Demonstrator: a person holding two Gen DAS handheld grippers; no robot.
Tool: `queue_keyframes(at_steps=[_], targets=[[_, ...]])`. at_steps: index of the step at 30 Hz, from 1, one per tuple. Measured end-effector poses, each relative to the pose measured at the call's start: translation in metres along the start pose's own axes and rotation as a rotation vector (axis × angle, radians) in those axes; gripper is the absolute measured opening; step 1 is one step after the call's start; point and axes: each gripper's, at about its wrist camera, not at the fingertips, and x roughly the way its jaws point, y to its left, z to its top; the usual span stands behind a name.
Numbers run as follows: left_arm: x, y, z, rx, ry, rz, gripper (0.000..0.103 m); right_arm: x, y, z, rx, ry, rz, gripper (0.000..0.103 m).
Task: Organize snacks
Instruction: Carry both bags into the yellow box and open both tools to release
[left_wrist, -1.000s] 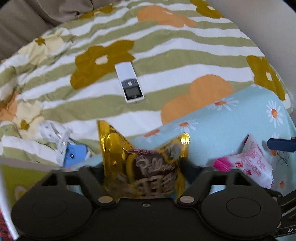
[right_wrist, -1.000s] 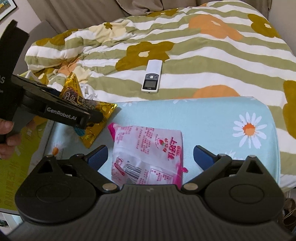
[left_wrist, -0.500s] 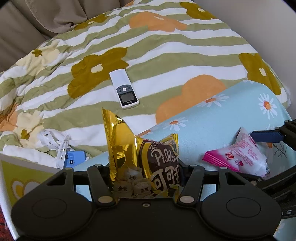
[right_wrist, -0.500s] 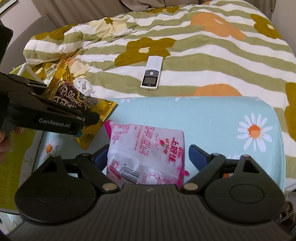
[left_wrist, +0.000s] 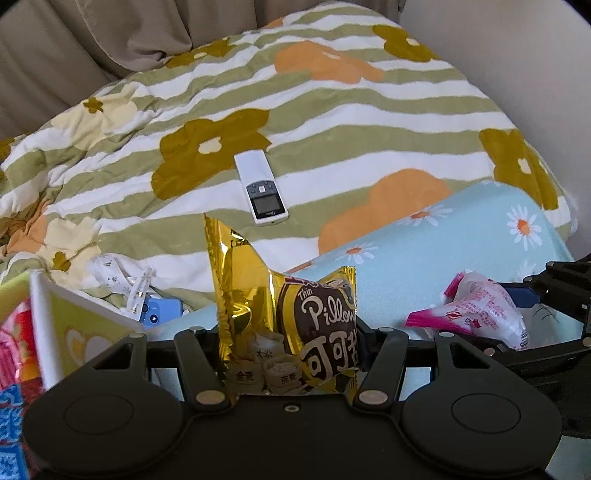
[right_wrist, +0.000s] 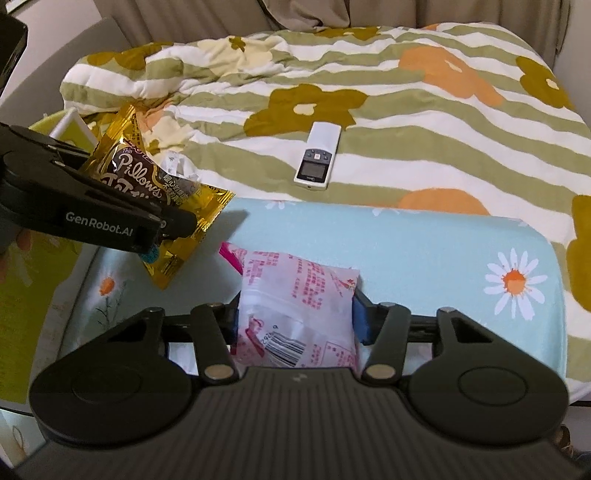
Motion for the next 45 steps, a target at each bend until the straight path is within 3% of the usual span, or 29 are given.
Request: queue_keyframes(at_steps=[8,16,22,29,37,45], targets=[[-0.05,0.007,-0.005,-0.029,-0.096,0.0,0.063,-0.037,0.018,0.008,0.008,-0.077,0.023,0.068],[-0.139,0.031,-0.023,-0.087,-0.27,-0.041,0.063,-0.102,0.063,0.02,0.015,-0.204,0.005,0.068],[-0.204,0.058,-0.057,-0.101,-0.405,-0.034,0.063,-0.152,0.113,0.023,-0.009,-0.311,-0.009,0.068],[-0.256,0.105,-0.112,-0.175,-0.497,-0.014,0.063,-0.189,0.183,0.023,-0.048,-0.397,0.012,0.068],[-0.281,0.174,-0.162,-0.327,-0.523,-0.032,0.063,-0.193,0.262,0.03,-0.075,-0.414,0.058,0.068],[-0.248,0.231,-0.17,-0.435,-0.437,-0.113,0.064,-0.168,0.308,0.038,-0.026,-0.377,0.048,0.068]])
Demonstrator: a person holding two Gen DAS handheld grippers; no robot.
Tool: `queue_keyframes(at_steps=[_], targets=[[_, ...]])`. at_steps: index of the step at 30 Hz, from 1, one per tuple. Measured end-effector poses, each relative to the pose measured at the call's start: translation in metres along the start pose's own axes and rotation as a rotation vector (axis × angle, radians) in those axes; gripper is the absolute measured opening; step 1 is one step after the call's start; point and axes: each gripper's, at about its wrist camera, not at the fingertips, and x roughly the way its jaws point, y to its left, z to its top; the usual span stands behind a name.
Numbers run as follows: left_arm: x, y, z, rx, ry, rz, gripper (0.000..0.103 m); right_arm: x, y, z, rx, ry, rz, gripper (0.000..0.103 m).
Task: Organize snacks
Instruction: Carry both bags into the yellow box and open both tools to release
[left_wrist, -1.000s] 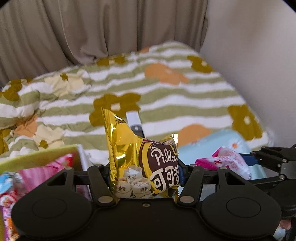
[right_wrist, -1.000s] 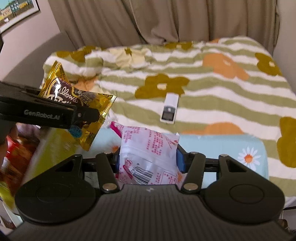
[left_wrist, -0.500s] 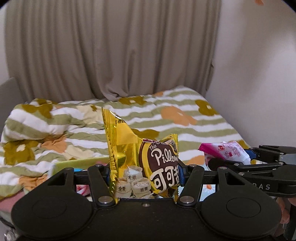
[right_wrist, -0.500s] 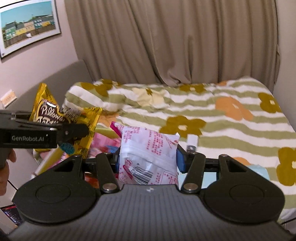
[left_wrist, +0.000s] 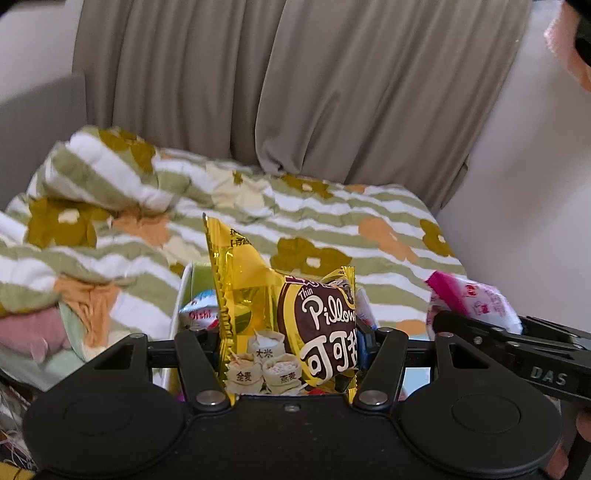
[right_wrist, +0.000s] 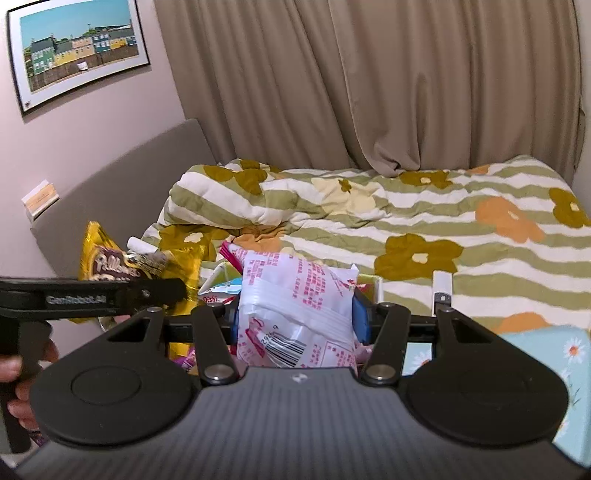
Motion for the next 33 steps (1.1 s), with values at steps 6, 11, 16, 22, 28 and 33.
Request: queue_keyframes(at_steps=[6,11,16,22,28,33], targets=[[0.021,0.013,-0.005,-0.056,0.068,-0.031,0.102,0.01,0.002,-0.004,0.032,0.032,-0.046,0.068],[0.014,0.025,-0.014,-0.074,0.079,-0.008,0.102,0.014,0.001,-0.006,0.031,0.052,-0.047,0.068],[-0.007,0.028,-0.023,-0.075,0.042,0.045,0.102,0.017,0.003,-0.002,0.02,0.05,-0.001,0.068],[-0.017,0.027,-0.02,-0.045,0.004,0.116,0.102,0.026,0.011,0.013,0.004,0.059,0.046,0.069],[-0.026,0.024,-0.024,0.03,-0.027,0.198,0.102,0.049,0.02,0.019,0.004,0.095,0.072,0.071],[-0.024,0.027,-0.035,0.064,-0.024,0.234,0.102,0.069,0.021,0.016,0.059,0.101,0.093,0.103]])
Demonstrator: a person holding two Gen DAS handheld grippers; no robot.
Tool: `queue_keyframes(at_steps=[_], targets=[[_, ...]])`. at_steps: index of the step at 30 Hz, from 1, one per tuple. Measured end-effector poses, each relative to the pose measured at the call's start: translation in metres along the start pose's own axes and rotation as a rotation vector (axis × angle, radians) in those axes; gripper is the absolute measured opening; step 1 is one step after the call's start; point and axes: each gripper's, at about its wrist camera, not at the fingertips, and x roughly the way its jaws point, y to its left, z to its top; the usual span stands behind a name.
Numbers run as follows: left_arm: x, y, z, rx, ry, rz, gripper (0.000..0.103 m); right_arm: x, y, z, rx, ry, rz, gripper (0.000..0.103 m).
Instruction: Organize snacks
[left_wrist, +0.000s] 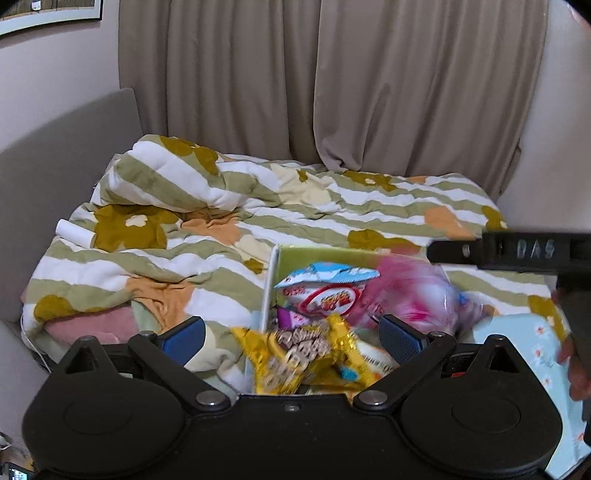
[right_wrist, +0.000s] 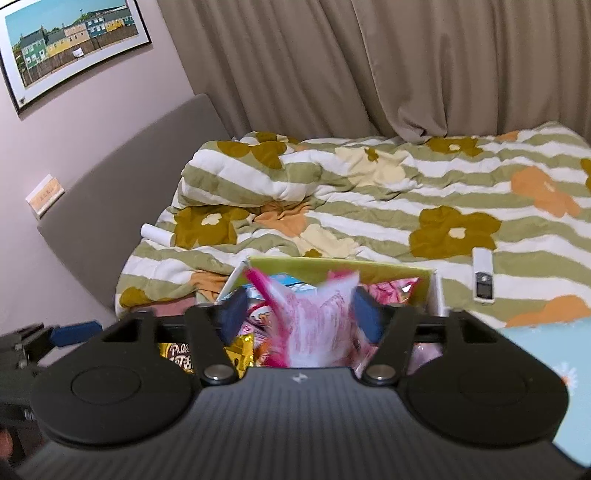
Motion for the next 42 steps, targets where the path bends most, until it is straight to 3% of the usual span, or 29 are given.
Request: queue_keyframes(at_steps=[3,11,17,22,27,33,42], targets=[[0.002,0.001,-0.009,0.012,0.009,0.005,0.102,0.0,-0.004,-0.005,0.039,-0.009,0.017,0.103],[-0.009,0.0,-0.013,-0.005,-0.007,-0.01,0.102,-0.026,-0.004,-0.016,0.013,-0.032,-0.043,0.103],[-0.047,-0.016,-0.007,0.011,-0.092,-0.005,0.102,-0.079,-0.001,-0.018,-0.015,-0.103,-0.092,0.103],[-0.086,-0.038,-0.009,0.022,-0.175,0.009,0.103,-0.132,-0.006,-0.027,-0.049,-0.158,-0.183,0.103],[-0.125,-0.074,-0.021,0.066,-0.255,0.048,0.103,-0.182,-0.017,-0.048,-0.068,-0.196,-0.293,0.103],[-0.153,-0.112,-0.049,0.108,-0.286,0.056,0.103,-0.231,-0.035,-0.087,-0.102,-0.213,-0.406,0.103],[-0.168,-0.149,-0.092,0.168,-0.302,0.049,0.103,-0.259,-0.062,-0.143,-0.04,-0.149,-0.419,0.103]])
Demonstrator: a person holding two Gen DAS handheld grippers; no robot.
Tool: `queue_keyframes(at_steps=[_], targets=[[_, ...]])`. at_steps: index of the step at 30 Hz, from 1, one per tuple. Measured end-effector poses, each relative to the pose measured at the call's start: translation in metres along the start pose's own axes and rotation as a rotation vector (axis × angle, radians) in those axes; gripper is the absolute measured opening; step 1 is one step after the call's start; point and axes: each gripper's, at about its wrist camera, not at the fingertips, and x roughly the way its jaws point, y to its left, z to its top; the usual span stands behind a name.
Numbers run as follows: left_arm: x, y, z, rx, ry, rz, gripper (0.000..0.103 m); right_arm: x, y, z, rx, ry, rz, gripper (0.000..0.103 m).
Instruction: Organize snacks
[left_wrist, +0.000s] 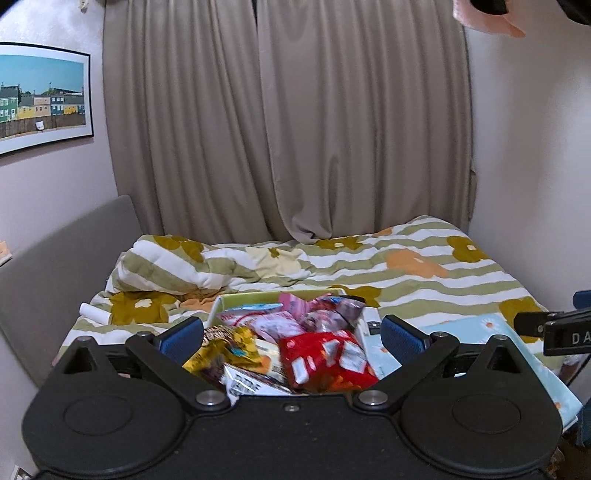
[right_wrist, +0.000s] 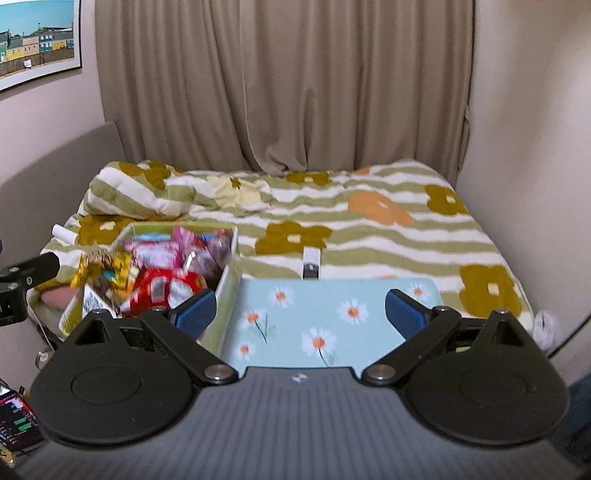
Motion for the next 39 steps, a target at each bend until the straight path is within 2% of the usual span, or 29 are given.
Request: queue_keyframes(at_steps=[6,20,39], targets=[[-0.007,-0.011,-0.017,-0.018,0.017,-0.022,0.103,-0.007,-0.014,-0.021,0.014,0.032,-0.01,0.103],[-0.015,-0.033,-0.031,0.009,0.035,-0.009,0.103,-0.012,-0.036,-0.033,0.034,0.043,-0.016,0.103],[-0.025,-0.024,-0.036,-0.006,0.035,0.012,0.103,-0.018,-0.027,-0.035,0.036,0.044,-0.001,0.103]])
